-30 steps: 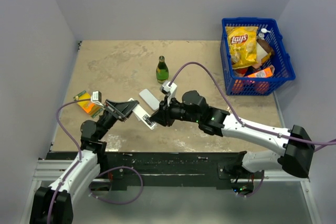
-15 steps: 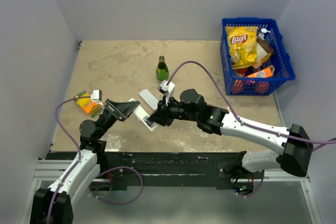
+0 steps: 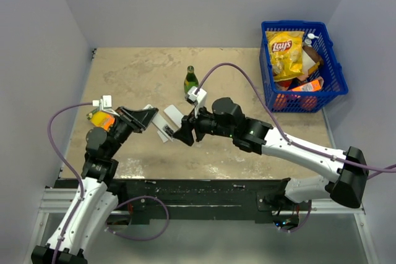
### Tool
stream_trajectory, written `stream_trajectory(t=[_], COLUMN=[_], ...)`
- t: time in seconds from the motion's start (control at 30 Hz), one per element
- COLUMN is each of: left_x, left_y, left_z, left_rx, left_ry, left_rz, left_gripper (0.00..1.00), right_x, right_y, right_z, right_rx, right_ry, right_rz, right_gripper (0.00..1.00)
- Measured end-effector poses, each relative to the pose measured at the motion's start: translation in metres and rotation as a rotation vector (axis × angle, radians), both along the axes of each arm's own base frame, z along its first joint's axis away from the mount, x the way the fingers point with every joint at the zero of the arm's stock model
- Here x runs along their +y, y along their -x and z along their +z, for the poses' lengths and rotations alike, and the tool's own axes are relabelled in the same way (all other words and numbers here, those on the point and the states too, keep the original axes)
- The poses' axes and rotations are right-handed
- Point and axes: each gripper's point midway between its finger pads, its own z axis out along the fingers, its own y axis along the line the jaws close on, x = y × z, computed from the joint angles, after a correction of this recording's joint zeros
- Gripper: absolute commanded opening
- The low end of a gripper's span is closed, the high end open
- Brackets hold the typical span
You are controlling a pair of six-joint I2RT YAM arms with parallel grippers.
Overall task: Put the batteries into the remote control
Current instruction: Load the battery into the remote control, then move the battery cover to the center of the board.
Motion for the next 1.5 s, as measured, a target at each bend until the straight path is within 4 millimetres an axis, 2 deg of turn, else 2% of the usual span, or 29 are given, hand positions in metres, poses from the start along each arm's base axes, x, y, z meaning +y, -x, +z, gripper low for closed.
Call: stream_trajectory(t=[0.1, 0.2, 0.3, 0.4, 0.43, 0.5, 0.6, 0.7, 0.83, 0.9, 1.0, 1.23, 1.37, 1.5], left_x=[0.017, 0.04, 0.074, 0.104, 0.107, 0.122, 0.138, 0.148, 0.154, 0.155, 0.156, 0.157, 0.157, 0.157], left_y=[-0.01, -0.016, -0.016, -0.006, -0.004, 0.006, 0.018, 0.025, 0.026, 0.024, 0.023, 0.026, 0.026, 0.026], left_z=[-0.013, -0.023, -0.01, 0.016, 0.018, 0.031, 0.038, 0.04, 0.029, 0.021, 0.014, 0.017, 0.016, 0.014], left_rx=[0.055, 0.12, 0.141, 0.089, 0.082, 0.038, -0.001, -0.025, -0.01, 0.006, 0.017, 0.001, -0.001, 0.001], left_ry=[-0.093, -0.199, -0.321, -0.395, -0.399, -0.421, -0.444, -0.458, -0.49, -0.509, -0.532, -0.531, -0.534, -0.536], left_rz=[0.118, 0.248, 0.419, 0.558, 0.573, 0.646, 0.722, 0.771, 0.801, 0.802, 0.799, 0.807, 0.807, 0.806], left_gripper=[0.0, 0.0, 0.0, 0.0, 0.0, 0.0, 0.0, 0.0, 0.0, 0.0, 0.0, 0.0, 0.0, 0.0], right_x=[-0.003, -0.005, 0.002, 0.018, 0.022, 0.027, 0.031, 0.039, 0.053, 0.059, 0.07, 0.076, 0.078, 0.08], right_y=[-0.01, -0.02, -0.037, -0.054, -0.056, -0.061, -0.065, -0.069, -0.07, -0.071, -0.072, -0.078, -0.081, -0.085], right_z=[0.007, 0.003, -0.017, -0.057, -0.07, -0.108, -0.16, -0.193, -0.221, -0.229, -0.227, -0.23, -0.231, -0.233], right_rx=[-0.031, -0.039, -0.021, 0.017, 0.032, 0.078, 0.14, 0.173, 0.183, 0.181, 0.174, 0.173, 0.16, 0.131], right_ry=[0.003, 0.023, 0.098, 0.205, 0.236, 0.324, 0.454, 0.543, 0.628, 0.656, 0.661, 0.696, 0.72, 0.75], right_rz=[-0.038, -0.078, -0.121, -0.138, -0.139, -0.139, -0.144, -0.15, -0.151, -0.152, -0.151, -0.162, -0.178, -0.199], right_gripper=[0.61, 0.6, 0.58, 0.57, 0.57, 0.56, 0.56, 0.56, 0.55, 0.55, 0.54, 0.5, 0.43, 0.31])
